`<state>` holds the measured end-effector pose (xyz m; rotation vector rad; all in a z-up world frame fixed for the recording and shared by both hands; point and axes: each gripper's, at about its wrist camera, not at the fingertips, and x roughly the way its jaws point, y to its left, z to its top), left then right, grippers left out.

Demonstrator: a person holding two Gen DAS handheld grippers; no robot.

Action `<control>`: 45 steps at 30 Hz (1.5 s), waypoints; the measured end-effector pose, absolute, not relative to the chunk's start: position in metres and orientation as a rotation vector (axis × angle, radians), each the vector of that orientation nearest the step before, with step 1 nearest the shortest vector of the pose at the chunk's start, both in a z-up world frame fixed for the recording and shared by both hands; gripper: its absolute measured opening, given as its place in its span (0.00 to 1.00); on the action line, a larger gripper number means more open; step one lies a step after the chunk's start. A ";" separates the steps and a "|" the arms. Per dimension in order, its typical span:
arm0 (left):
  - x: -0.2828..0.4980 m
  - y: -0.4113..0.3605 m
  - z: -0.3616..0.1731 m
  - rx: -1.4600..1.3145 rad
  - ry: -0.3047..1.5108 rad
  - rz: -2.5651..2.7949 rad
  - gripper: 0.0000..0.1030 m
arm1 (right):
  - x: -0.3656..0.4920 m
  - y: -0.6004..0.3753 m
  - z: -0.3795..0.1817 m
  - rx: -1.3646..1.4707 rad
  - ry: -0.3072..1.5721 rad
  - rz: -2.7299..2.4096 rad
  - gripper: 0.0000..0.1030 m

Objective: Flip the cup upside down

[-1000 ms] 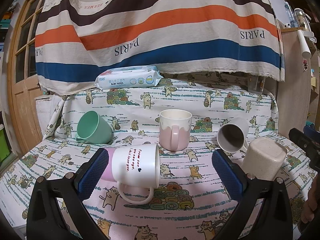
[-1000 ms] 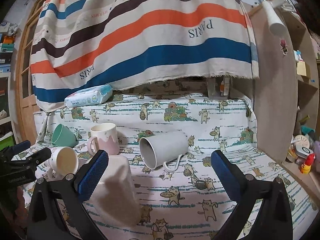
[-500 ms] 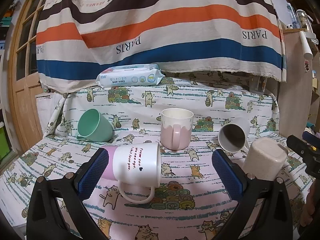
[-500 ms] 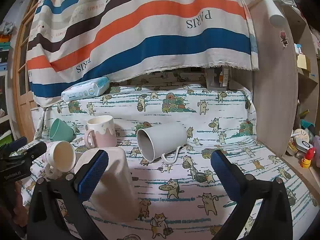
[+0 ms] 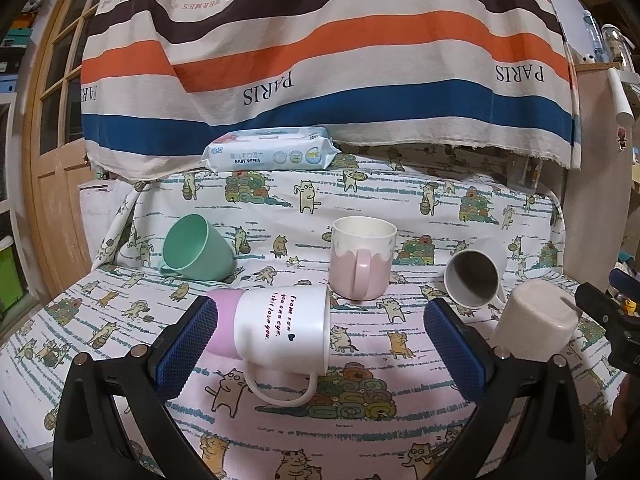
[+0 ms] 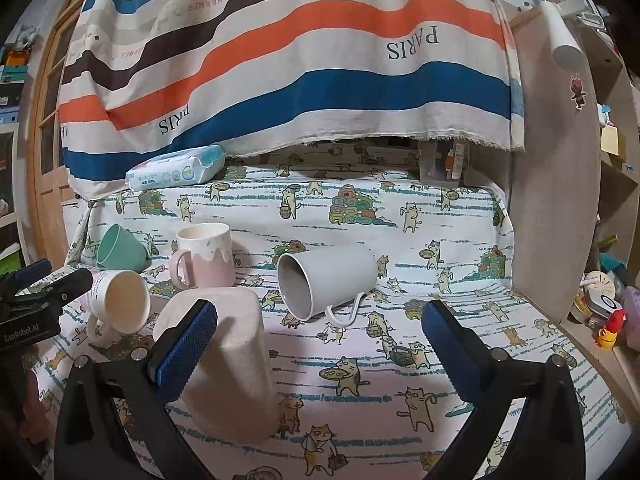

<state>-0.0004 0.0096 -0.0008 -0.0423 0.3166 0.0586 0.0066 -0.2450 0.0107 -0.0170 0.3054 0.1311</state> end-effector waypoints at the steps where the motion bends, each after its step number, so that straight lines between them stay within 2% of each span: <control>1: 0.000 0.009 -0.001 -0.041 0.316 0.058 1.00 | 0.007 -0.245 0.011 -0.018 0.306 0.133 1.00; 45: -0.001 0.005 0.000 -0.029 0.319 0.054 1.00 | 0.007 -0.248 0.010 -0.010 0.308 0.120 1.00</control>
